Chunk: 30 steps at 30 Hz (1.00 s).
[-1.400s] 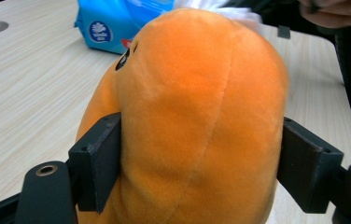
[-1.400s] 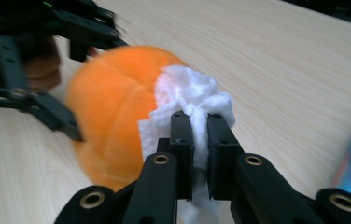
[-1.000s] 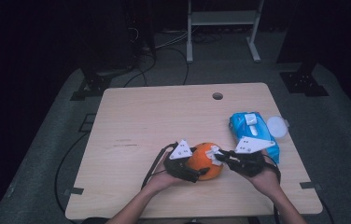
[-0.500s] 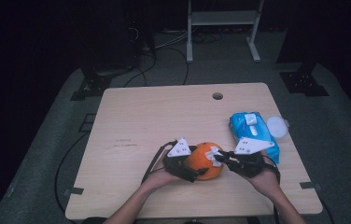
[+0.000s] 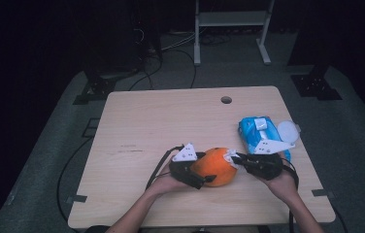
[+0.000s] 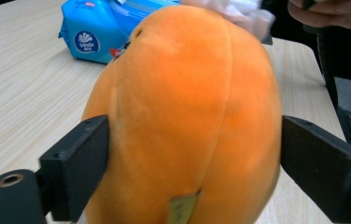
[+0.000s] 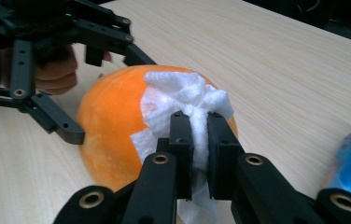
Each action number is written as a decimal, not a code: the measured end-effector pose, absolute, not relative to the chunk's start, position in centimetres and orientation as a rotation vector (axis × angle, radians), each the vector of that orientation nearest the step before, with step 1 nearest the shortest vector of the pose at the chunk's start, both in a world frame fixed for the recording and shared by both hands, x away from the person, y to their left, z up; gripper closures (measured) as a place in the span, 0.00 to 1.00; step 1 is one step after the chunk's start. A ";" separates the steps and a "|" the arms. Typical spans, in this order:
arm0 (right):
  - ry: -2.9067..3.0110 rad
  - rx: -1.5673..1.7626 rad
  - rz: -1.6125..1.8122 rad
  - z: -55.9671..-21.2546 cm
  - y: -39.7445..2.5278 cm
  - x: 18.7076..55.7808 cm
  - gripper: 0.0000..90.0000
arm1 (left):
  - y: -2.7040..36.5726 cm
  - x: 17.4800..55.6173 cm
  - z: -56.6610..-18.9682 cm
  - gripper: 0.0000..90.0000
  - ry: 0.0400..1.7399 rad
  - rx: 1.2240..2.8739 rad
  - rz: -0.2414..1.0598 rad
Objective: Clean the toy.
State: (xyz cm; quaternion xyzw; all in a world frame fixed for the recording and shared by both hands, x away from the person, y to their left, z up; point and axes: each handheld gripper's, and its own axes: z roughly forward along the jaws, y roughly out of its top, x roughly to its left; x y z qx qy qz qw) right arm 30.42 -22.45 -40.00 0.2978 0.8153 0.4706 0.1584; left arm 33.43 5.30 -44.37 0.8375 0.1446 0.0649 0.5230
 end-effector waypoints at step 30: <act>2.308 0.829 1.326 -39.6 -21.9 30.2 0.91 | 4.8 33.3 -45.2 0.18 0.379 2.048 0.211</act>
